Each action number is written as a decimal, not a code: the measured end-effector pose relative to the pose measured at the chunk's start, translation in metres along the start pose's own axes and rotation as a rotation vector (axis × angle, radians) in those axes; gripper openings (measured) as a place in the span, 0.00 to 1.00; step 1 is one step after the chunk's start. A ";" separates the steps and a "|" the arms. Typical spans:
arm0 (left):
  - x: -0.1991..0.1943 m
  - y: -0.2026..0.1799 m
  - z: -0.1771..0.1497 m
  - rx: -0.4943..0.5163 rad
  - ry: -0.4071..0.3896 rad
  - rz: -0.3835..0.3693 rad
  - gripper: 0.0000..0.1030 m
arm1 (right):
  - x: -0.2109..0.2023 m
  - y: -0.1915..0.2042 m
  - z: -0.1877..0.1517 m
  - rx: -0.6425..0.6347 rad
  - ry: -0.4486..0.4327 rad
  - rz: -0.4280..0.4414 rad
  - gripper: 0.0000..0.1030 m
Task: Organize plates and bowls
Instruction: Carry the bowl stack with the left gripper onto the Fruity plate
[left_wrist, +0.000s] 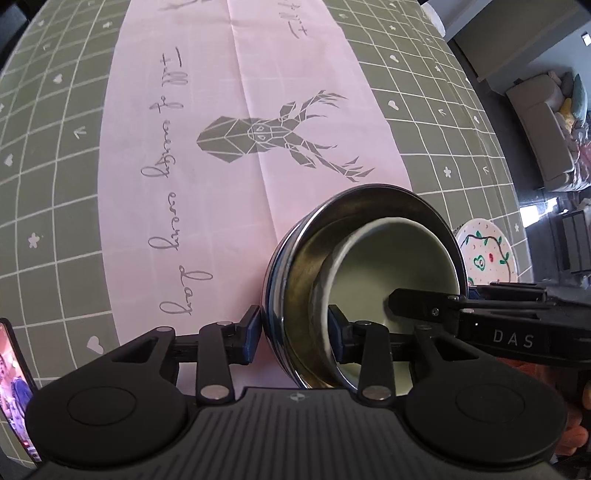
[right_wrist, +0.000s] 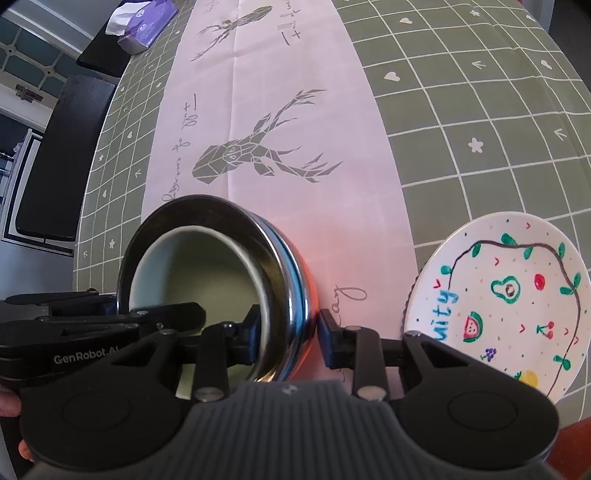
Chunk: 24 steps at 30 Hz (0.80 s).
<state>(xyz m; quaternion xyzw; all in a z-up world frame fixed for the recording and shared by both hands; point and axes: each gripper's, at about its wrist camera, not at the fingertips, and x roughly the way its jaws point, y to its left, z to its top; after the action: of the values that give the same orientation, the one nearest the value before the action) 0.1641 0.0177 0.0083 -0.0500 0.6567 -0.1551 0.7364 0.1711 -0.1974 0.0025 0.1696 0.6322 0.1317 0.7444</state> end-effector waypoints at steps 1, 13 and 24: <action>0.001 0.002 0.002 -0.006 0.014 -0.009 0.42 | 0.000 0.000 0.000 -0.001 -0.001 0.002 0.30; 0.009 0.002 0.001 -0.017 0.013 -0.033 0.53 | -0.001 -0.003 0.001 0.010 -0.003 0.019 0.30; -0.001 -0.009 -0.004 0.051 -0.011 0.038 0.41 | -0.001 -0.001 0.002 0.017 0.008 -0.007 0.26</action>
<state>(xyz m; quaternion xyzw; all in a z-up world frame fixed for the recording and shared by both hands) 0.1581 0.0100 0.0107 -0.0197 0.6492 -0.1574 0.7439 0.1734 -0.1984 0.0033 0.1732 0.6368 0.1244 0.7410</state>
